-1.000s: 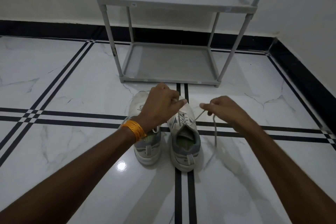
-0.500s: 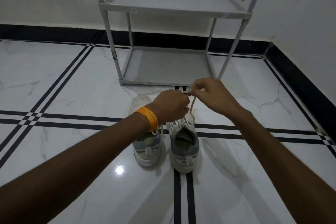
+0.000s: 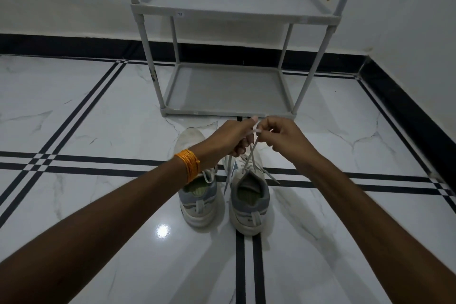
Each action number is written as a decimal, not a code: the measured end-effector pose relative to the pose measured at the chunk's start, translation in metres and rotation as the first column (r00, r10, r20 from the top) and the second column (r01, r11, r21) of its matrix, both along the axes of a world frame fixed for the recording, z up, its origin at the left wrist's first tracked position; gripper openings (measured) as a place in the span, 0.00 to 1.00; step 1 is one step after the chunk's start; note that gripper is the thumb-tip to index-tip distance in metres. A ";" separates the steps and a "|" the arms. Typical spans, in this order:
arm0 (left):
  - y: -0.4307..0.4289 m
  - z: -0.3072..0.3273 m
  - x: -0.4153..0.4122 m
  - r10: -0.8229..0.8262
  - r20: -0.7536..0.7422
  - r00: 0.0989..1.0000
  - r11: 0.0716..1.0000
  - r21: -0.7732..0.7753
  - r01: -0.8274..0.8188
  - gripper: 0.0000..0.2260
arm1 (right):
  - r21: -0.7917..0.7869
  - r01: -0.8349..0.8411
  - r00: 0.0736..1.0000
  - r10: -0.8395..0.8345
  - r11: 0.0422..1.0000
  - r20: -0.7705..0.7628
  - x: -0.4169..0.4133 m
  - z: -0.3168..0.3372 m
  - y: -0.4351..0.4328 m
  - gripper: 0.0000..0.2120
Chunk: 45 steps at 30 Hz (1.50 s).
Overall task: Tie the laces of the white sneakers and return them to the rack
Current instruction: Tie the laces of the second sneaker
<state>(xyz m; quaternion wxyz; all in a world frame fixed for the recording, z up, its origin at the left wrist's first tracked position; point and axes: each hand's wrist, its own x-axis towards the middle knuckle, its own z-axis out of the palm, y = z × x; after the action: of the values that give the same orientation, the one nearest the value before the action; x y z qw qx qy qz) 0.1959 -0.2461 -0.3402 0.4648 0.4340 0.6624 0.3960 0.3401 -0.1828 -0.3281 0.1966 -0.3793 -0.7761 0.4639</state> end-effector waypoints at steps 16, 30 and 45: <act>-0.006 -0.037 0.022 0.110 -0.626 0.772 0.953 0.288 0.097 0.09 | -0.560 -0.097 0.708 -0.338 0.823 -0.620 -0.022 0.055 0.011 0.11; -0.015 -0.044 0.008 0.266 -0.795 0.545 0.861 0.450 0.237 0.09 | -0.842 0.216 0.795 -0.590 0.494 -0.142 -0.010 -0.046 0.036 0.07; 0.000 -0.024 0.002 0.228 0.290 0.929 0.970 0.012 -0.242 0.14 | -0.269 0.003 0.997 0.016 0.963 0.070 0.006 -0.013 -0.002 0.11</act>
<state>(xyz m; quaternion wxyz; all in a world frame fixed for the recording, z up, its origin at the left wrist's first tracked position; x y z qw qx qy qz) 0.1984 -0.2461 -0.3646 0.4946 0.3005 0.6258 0.5229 0.3462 -0.1844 -0.3412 0.1138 -0.4164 -0.7138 0.5515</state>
